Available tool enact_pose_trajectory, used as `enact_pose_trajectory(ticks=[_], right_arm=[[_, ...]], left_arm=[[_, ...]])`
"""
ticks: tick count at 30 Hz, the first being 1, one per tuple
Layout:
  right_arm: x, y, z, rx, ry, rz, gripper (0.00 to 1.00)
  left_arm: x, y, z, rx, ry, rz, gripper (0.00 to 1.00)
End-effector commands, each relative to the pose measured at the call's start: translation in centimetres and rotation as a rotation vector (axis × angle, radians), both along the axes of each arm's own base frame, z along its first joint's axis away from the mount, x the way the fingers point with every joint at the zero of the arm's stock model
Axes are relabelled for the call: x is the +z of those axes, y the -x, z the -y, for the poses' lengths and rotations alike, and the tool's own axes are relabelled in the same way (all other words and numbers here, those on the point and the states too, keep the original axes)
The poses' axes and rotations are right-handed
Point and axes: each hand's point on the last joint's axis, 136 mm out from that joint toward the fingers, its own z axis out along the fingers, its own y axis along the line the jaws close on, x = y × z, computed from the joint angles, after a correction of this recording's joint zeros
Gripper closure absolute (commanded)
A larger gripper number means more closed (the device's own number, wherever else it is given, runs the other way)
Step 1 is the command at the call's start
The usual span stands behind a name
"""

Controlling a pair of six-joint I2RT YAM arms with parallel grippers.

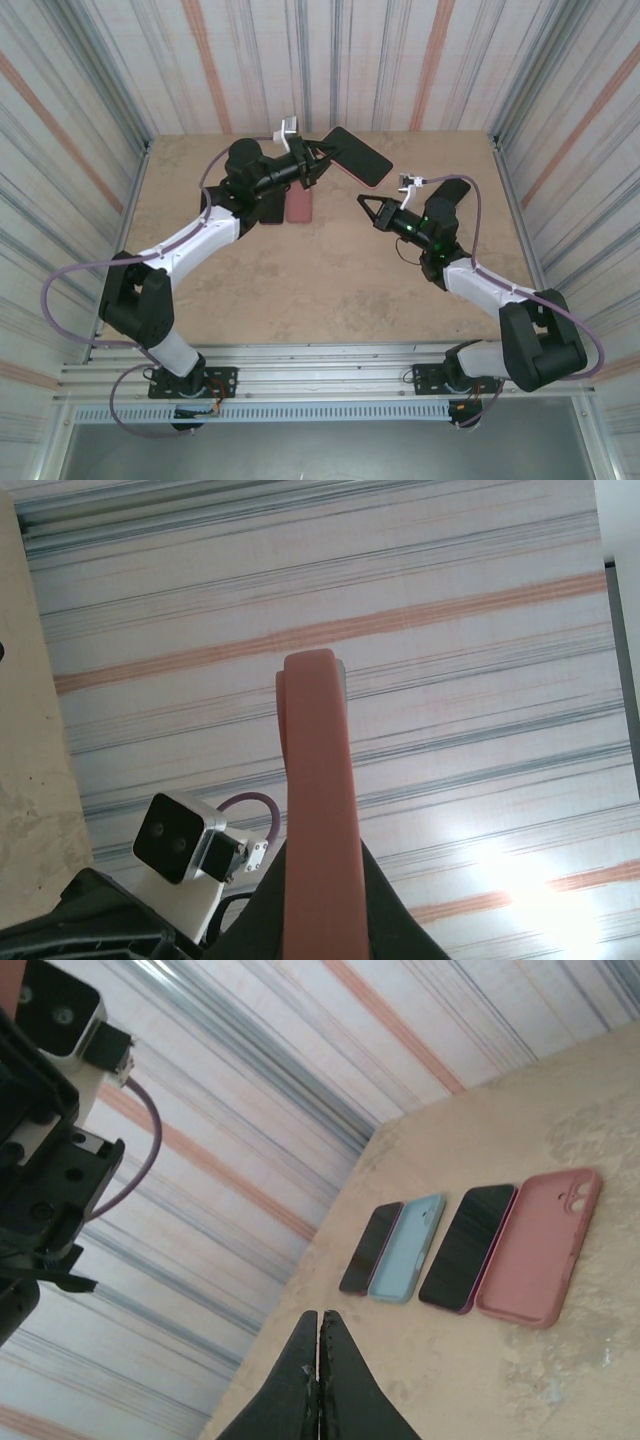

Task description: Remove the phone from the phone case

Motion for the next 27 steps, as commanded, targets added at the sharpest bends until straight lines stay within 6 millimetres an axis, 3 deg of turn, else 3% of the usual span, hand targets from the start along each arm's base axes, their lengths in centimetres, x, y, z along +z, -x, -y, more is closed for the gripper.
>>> enact_pose_trajectory(ticks=[1,8,13,27], right_arm=[[1.7,0.8,-0.2,0.047,-0.004,0.083,0.89],[6.1,3.9,-1.1,0.171,-0.100,0.197,0.69],[7.7,4.5,-0.9,0.179,-0.165,0.199,0.66],[7.2,2.3,-0.9,0.165,-0.257,0.065,0.71]], left_arm=[[3.2,0.8,-1.1,0.014,-0.001,0.123,1.00],[2.1,-1.0,-2.7,0.107,-0.126,0.194,1.00],[1.5,-1.6,-3.1,0.126,-0.155,0.207,1.00],[1.9,-1.1,-2.8,0.092,-0.111,0.204,1.00]])
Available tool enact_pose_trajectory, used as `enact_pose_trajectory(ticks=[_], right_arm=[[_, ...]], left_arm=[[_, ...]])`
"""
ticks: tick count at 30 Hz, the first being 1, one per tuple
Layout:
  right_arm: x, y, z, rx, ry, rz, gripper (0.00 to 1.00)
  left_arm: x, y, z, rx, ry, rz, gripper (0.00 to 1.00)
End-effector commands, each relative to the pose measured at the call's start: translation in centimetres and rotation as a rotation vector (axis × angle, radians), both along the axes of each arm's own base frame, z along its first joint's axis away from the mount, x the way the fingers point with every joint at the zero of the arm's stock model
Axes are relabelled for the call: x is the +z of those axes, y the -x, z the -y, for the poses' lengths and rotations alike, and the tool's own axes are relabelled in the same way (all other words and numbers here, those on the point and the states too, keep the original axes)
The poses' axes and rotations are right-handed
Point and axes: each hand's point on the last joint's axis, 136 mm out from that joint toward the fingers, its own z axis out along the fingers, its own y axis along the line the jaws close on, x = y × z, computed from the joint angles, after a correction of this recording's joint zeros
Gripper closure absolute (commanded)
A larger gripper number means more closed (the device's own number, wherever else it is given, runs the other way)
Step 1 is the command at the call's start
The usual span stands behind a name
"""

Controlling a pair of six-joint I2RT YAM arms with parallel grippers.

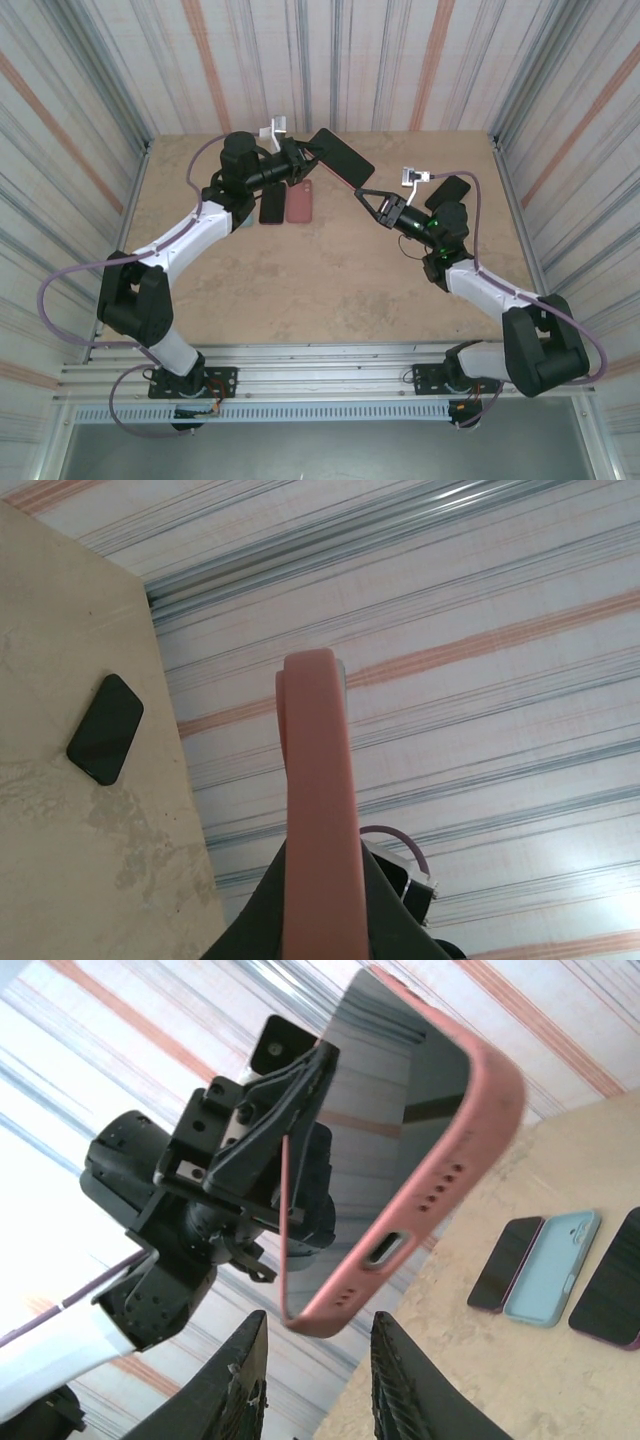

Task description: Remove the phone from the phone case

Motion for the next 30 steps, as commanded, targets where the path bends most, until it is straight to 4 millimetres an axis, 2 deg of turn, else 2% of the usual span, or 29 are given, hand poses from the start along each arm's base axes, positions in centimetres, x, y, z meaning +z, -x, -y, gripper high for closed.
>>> enact_pose_trajectory(ticks=[1,10,19,24,30], right_arm=[[1.9,-0.4,0.0,0.011,-0.057,0.016,0.72],[1.5,-0.9,-0.2,0.012,-0.067,0.002,0.74],[0.6,-1.0,-0.7,0.035,-0.028,0.024,0.88],[-1.4,-1.2,-0.9,0.008,0.092,0.063,0.90],[-4.3,-2.3,-0.6,-0.037,0.205,0.011,0.92]], left_arm=[[5.1,1.7,-0.3,-0.027,0.072,0.133,1.00],[5.2,2.0,-0.2,-0.042,0.079,0.136,1.00],[5.8,2.2,-0.3,-0.050,0.117,0.106,1.00],[6.8,2.6,-0.1,-0.076,0.186,0.063,1.00],[8.5,4.0,1.0,-0.133,0.234,0.056,1.00]])
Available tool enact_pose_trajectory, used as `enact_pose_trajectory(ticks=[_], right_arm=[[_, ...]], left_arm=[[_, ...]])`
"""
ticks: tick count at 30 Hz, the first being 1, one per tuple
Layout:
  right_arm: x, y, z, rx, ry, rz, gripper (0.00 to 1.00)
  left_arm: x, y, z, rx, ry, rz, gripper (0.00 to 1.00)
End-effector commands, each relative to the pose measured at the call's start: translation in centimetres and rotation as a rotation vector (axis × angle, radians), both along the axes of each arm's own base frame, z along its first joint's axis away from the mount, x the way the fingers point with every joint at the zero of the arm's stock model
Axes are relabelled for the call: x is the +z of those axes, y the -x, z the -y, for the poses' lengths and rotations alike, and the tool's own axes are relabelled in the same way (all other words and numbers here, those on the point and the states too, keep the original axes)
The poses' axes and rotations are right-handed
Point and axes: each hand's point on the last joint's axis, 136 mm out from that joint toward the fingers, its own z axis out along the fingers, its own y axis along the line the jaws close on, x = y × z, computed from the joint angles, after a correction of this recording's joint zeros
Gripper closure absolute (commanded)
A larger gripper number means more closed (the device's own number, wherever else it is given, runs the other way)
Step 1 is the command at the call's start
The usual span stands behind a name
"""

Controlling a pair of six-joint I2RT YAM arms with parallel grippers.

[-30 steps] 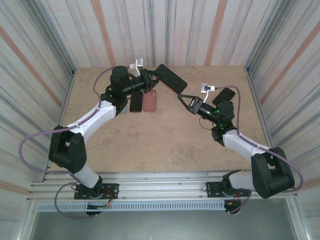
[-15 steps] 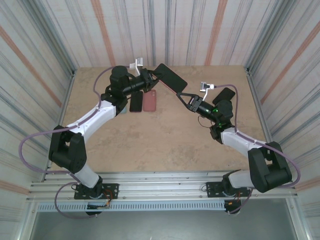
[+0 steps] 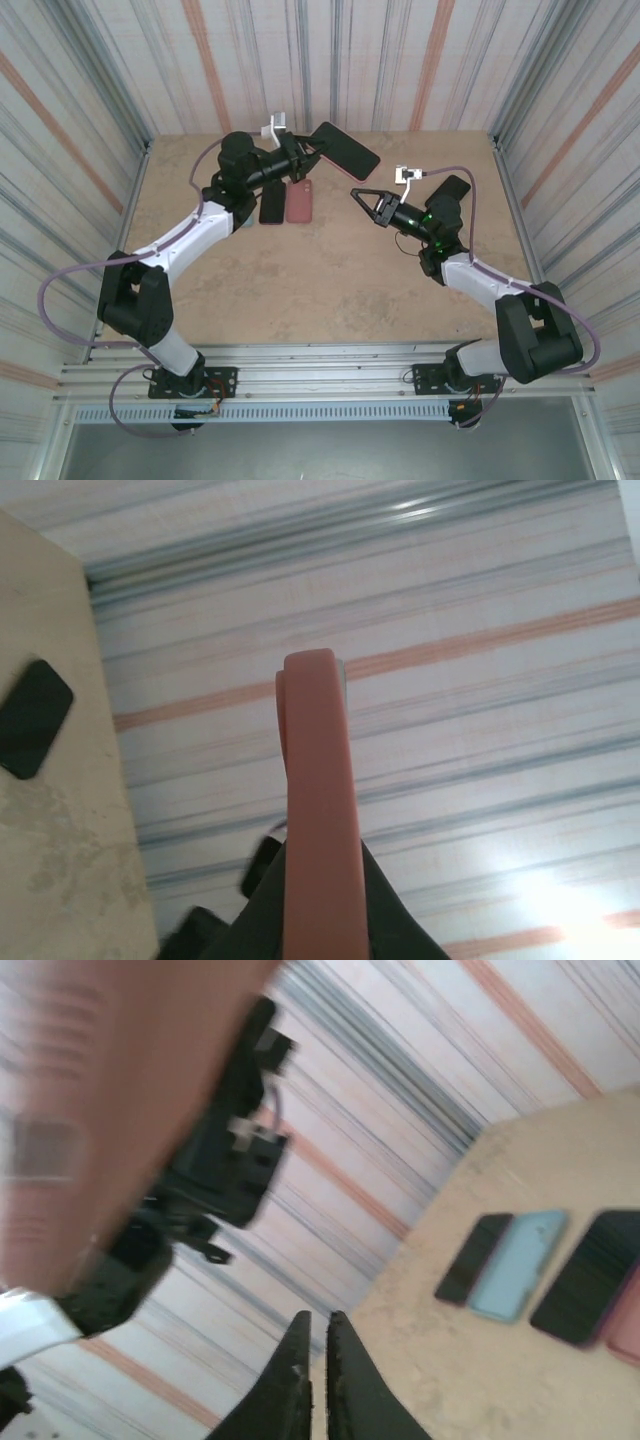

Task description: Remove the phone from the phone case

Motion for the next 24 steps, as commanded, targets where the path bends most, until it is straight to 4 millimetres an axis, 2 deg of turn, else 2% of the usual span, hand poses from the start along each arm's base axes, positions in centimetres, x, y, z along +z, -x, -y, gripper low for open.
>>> enact_pose_trajectory(ticks=[1,4,8,12,15,20,24], right_arm=[[-2.5,-1.1,0.4,-0.051,0.103,-0.026,0.92],[-1.4,-1.0,0.8,-0.041,0.061,-0.008,0.92],[0.6,0.4,0.4,0.019,0.024,0.063,0.85],[2.5,2.2,0.2,0.075,-0.018,0.119,0.72],[3.2,2.7,0.2,0.077,-0.045,0.122,0.64],[4.0,2.0,0.5,0.060,-0.112,0.070,0.58],[4.0,1.1,0.6,0.055,-0.157,0.023,0.60]], left_arm=[[6.2,3.2,0.3,-0.083,0.104,0.119,1.00],[6.0,3.4,0.3,-0.079,0.071,0.136,1.00],[5.1,2.6,-0.3,-0.027,-0.024,0.187,1.00],[4.4,1.0,-2.0,0.053,-0.109,0.247,1.00],[4.2,0.5,-2.2,0.052,-0.118,0.255,1.00],[4.1,0.7,-1.7,0.022,-0.107,0.260,1.00],[4.0,1.1,-1.6,0.015,-0.106,0.259,1.00]])
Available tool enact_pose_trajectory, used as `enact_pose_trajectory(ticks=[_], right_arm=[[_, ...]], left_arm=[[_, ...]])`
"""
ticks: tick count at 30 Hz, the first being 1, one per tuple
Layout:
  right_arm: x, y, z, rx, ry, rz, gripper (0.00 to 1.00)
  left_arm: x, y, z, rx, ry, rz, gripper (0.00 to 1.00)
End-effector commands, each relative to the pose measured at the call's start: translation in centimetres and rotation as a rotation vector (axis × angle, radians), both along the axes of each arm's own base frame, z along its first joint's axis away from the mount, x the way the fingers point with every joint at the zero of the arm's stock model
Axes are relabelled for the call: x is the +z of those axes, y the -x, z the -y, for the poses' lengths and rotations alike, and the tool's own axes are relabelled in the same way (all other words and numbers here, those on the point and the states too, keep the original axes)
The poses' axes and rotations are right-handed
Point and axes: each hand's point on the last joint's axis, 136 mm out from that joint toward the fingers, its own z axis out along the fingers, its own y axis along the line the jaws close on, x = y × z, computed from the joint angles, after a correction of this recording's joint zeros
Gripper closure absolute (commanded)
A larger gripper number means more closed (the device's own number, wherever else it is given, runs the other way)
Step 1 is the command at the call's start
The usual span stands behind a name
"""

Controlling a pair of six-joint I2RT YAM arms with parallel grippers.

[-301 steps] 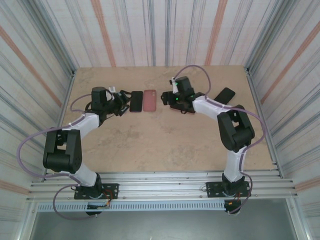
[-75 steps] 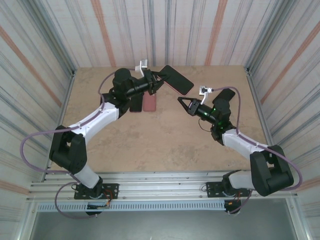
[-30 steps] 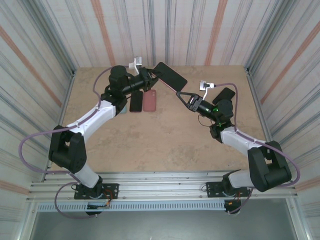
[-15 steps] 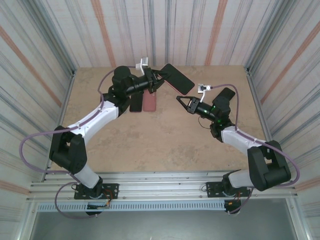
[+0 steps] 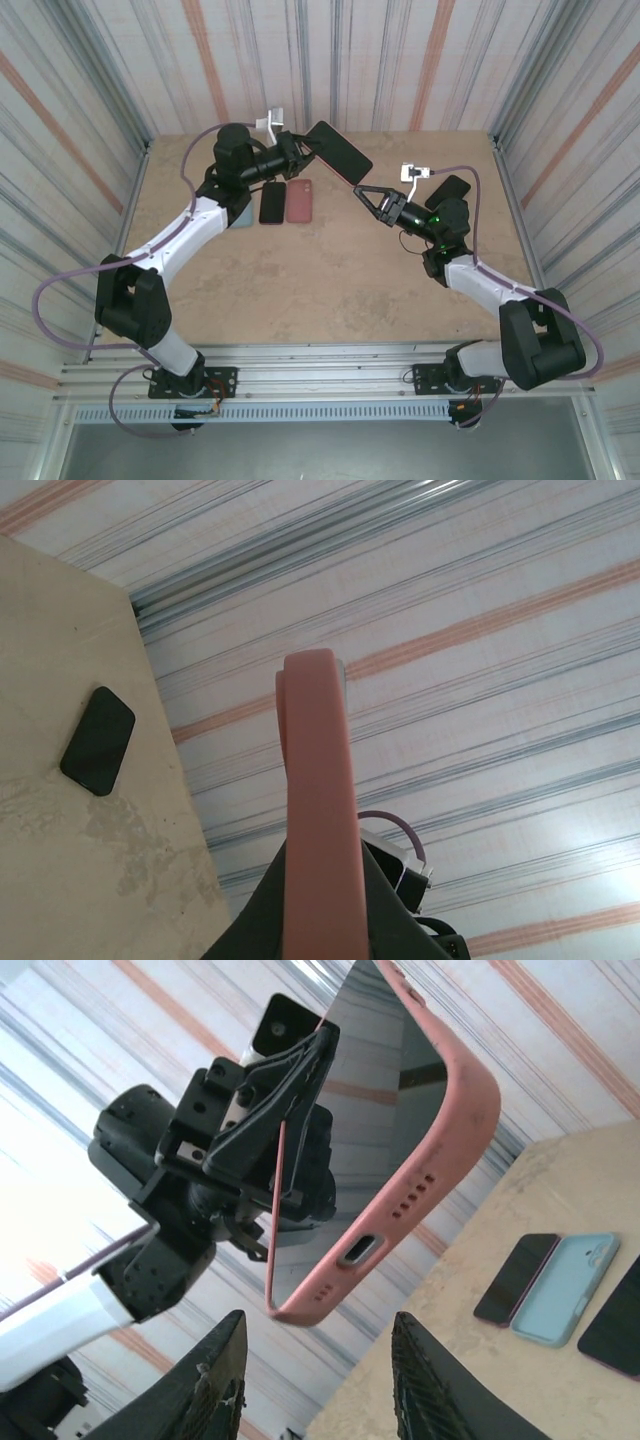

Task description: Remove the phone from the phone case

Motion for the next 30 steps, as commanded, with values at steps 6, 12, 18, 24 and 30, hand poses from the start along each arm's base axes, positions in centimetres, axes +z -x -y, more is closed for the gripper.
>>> enact_pose_trajectory(ticks=[6,12,18,24,30], right_arm=[[0.5,-1.0,-0.4,0.044,-0.099,-0.071,0.71],[0.4,-1.3,-0.7,0.052,-0.101,-0.082,0.75],[0.4,-1.3,-0.9,0.065,-0.095,-0.081,0.79],[-0.9,-1.4,-1.2,0.061,-0.023,-0.047,0.89],[-4.2,-2.7,-1.0,-0.003,0.078,-0.110,0.93]], left_arm=[[4.5,2.0,-0.1,-0.039,0.062,0.130,1.00],[4.9,2.3,0.1,-0.054,0.070,0.134,1.00],[4.7,2.2,0.1,-0.052,0.077,0.125,1.00],[5.2,2.2,0.1,-0.057,0.121,0.085,1.00],[7.2,3.8,1.1,-0.116,0.186,0.065,1.00]])
